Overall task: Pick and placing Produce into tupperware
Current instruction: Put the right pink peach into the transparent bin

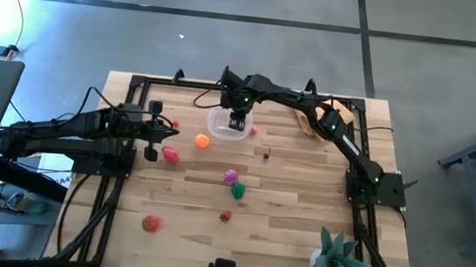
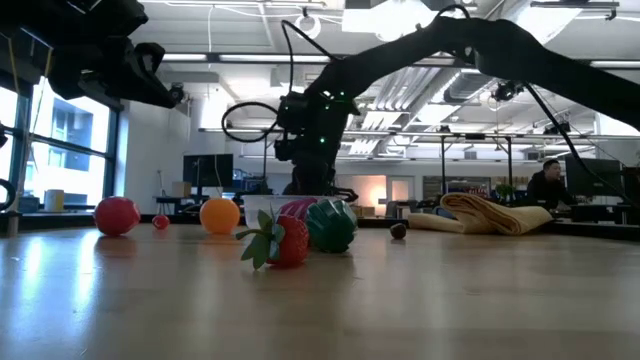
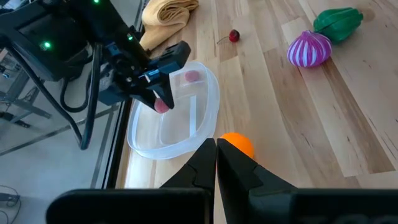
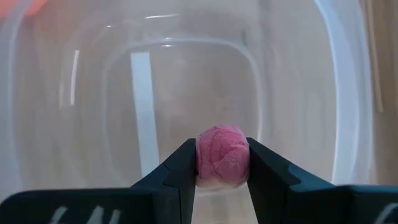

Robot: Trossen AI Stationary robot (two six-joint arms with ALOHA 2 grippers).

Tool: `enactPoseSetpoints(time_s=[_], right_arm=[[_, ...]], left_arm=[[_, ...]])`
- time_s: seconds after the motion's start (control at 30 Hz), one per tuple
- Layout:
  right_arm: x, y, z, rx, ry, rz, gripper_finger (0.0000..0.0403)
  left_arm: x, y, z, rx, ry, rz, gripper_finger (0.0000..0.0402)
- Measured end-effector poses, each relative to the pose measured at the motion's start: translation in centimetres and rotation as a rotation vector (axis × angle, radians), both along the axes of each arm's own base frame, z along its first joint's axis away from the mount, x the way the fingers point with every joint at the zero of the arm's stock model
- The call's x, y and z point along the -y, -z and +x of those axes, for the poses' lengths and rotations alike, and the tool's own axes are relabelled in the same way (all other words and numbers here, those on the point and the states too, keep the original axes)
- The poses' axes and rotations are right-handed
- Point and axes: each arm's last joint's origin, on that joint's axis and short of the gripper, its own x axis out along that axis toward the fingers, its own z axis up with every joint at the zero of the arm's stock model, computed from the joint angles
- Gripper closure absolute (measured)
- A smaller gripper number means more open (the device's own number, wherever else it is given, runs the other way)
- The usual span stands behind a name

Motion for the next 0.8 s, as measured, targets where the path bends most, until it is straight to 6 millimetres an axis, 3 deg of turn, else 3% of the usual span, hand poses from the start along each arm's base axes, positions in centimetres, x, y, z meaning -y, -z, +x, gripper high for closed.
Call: enactPoseSetpoints(time_s=[0.8], right_arm=[[-0.03,0.32,-0.28,-0.038,0.013,-0.009,0.0261]], left_arm=[[0.0,0.0,0.0,0.0,0.0,0.0,0.0396]])
